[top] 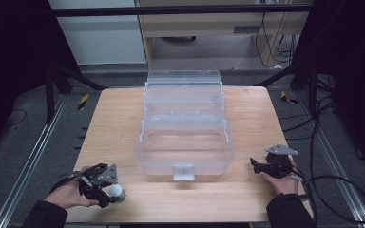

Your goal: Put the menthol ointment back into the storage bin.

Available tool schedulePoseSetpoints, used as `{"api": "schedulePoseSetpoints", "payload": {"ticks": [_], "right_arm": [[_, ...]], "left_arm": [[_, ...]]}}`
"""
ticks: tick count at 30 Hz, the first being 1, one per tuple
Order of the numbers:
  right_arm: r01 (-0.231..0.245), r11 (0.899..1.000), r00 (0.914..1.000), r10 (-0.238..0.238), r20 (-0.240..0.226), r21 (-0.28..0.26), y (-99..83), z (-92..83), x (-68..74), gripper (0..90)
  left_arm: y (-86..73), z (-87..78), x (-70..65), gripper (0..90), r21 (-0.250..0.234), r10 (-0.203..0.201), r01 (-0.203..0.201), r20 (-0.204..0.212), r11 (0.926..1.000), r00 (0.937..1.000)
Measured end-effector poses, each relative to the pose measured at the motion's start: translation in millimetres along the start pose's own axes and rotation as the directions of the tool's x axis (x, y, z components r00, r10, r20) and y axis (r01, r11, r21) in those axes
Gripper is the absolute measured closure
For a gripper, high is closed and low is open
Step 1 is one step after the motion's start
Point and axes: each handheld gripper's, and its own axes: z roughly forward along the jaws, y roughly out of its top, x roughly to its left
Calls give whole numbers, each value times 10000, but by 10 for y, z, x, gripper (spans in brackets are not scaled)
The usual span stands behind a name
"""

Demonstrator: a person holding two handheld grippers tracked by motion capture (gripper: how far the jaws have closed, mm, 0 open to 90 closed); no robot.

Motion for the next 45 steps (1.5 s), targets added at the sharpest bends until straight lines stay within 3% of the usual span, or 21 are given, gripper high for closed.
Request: {"api": "schedulePoseSetpoints", "payload": {"ticks": [5, 12, 18, 22, 31, 41, 45], "right_arm": [[46, 10000, 10000, -46, -32, 24, -2, 10, 0, 190], [-27, 10000, 9999, 27, -125, 56, 0, 3, 0, 198], [-27, 10000, 9999, 27, -153, 31, 0, 1, -1, 203], [30, 10000, 9999, -29, -161, 64, -3, 9, -2, 204], [56, 10000, 9998, -55, -197, 66, -3, 1, -11, 210], [60, 10000, 9997, -59, -227, 45, -4, 3, -17, 208], [25, 9999, 9997, -23, -227, 107, -8, 12, -10, 207]], "left_arm": [[9, 33, 38, 387, 233, 53, -56, 105, 9997, 9999], [51, 54, 56, 493, 434, -14, -11, 562, 9991, 9984], [105, 53, 68, 499, 806, 51, -103, 642, 9967, 9979], [127, 39, 67, 502, 775, 145, -191, 590, 9968, 9982], [268, -213, 116, 503, 540, 330, -344, 262, 9979, 9991], [519, -587, 271, 503, 112, 417, -415, -201, 9991, 9989], [573, -663, 323, 503, 73, 434, -432, -238, 9990, 9988]]}}
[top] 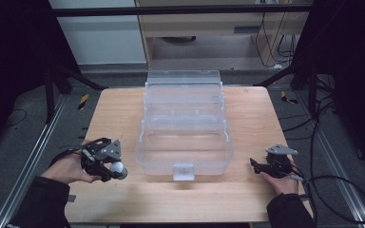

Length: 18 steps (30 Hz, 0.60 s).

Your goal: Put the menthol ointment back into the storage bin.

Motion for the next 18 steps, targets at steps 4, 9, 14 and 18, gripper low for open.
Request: {"api": "schedulePoseSetpoints", "payload": {"ticks": [4, 9, 14, 18], "right_arm": [[8, 10000, 10000, -8, 39, -8, 2, -8, 0, 204], [79, 10000, 9999, -79, 66, -13, 2, -11, -1, 202], [80, 10000, 10000, -80, 52, -19, -4, -8, -11, 200], [106, 9999, 9999, -106, 52, -14, -7, -7, -12, 197]], "left_arm": [[52, -131, 94, 504, -197, -26, 24, -119, 9998, 9999], [154, -258, 210, 504, -380, -151, 141, -266, 9992, 9995], [283, -312, 309, 504, -597, -49, 31, -288, 9982, 9996], [402, -344, 376, 504, -751, 30, -49, -258, 9972, 9997]]}}
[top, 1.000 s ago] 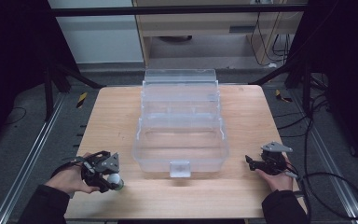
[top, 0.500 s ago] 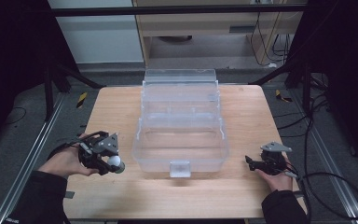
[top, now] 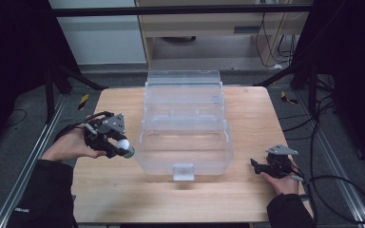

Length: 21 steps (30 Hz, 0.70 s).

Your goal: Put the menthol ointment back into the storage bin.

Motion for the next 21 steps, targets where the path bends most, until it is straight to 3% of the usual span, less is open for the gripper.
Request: {"api": "schedulePoseSetpoints", "payload": {"ticks": [7, 11, 21], "right_arm": [[34, 10000, 10000, -34, -14, -60, 2, 0, -9, 196], [65, 10000, 9999, -65, -78, -2, -1, 6, -6, 200], [111, 9999, 9998, -112, -136, -20, -4, 11, -6, 202]], "left_arm": [[177, 67, 45, 504, -85, 73, -73, 26, 9999, 10000], [285, 204, 56, 504, 201, 312, -314, 117, 9993, 9994], [362, 446, 93, 504, 245, 195, -202, 276, 9995, 9994]]}}
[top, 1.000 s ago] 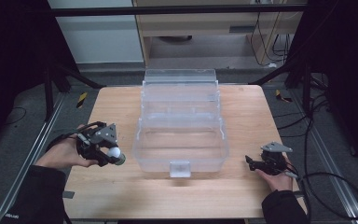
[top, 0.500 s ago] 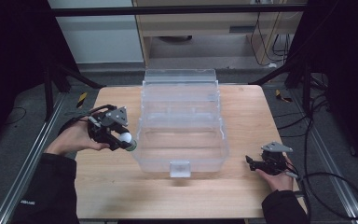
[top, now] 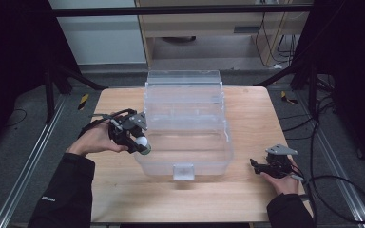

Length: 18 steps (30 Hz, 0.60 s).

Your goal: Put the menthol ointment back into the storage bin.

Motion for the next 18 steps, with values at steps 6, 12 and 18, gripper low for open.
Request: {"api": "schedulePoseSetpoints", "payload": {"ticks": [6, 12, 18], "right_arm": [[62, 9999, 10000, -62, -46, 83, -6, 8, 5, 203], [-26, 10000, 10000, 26, -91, 86, -9, 8, 4, 204], [59, 9999, 9998, -57, -170, 116, -13, 22, 10, 208]], "left_arm": [[18, 90, 25, 503, 1, 32, -32, 95, 10000, 9999], [-1, 194, 46, 504, 164, -124, 122, 138, 9998, 9998], [-55, 339, 60, 504, 394, -412, 398, 354, 9984, 9985]]}}
